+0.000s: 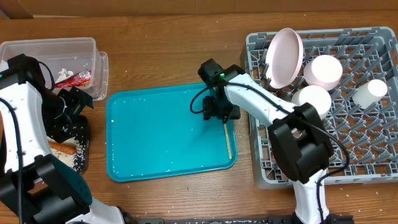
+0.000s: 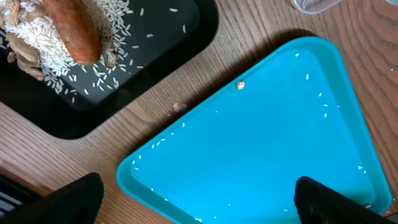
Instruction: Sort waste into correct bins and load items into the dishwasher
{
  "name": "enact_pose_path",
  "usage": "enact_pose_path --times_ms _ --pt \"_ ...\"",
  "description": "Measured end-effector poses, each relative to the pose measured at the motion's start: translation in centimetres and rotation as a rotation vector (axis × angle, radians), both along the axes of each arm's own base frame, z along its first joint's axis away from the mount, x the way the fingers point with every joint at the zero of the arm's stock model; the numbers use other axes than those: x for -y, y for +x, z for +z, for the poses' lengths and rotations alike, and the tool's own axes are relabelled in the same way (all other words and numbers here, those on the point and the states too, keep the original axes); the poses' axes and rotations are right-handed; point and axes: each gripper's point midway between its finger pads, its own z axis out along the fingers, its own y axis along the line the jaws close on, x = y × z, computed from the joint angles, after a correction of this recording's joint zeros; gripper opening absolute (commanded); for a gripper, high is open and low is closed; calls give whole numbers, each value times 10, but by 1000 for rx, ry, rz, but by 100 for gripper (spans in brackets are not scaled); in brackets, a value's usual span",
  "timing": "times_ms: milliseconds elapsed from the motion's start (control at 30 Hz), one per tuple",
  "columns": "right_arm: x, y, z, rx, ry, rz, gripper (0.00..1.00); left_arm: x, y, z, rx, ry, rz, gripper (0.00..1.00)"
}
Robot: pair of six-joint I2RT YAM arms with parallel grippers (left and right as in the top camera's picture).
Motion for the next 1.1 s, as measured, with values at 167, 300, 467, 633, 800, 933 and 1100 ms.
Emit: enact_pose_path --times_ms 167,300,467,633,800,933,1100 --pt "-4 -5 -8 -19 -7 15 68 0 0 0 0 0 0 100" --pt "-3 -7 -10 -24 -21 25 24 0 0 0 0 0 0 100" --pt "0 -9 -10 -36 -33 16 4 0 0 0 1 0 0 100" --pt "3 -19 -6 -90 -50 10 4 0 0 0 1 0 0 100" --pt "2 -12 20 -88 -47 24 4 0 0 0 1 0 0 100" --pt "9 14 70 6 -37 15 4 0 0 0 1 0 0 100" --pt "54 59 161 245 0 -60 4 0 0 0 1 0 0 100"
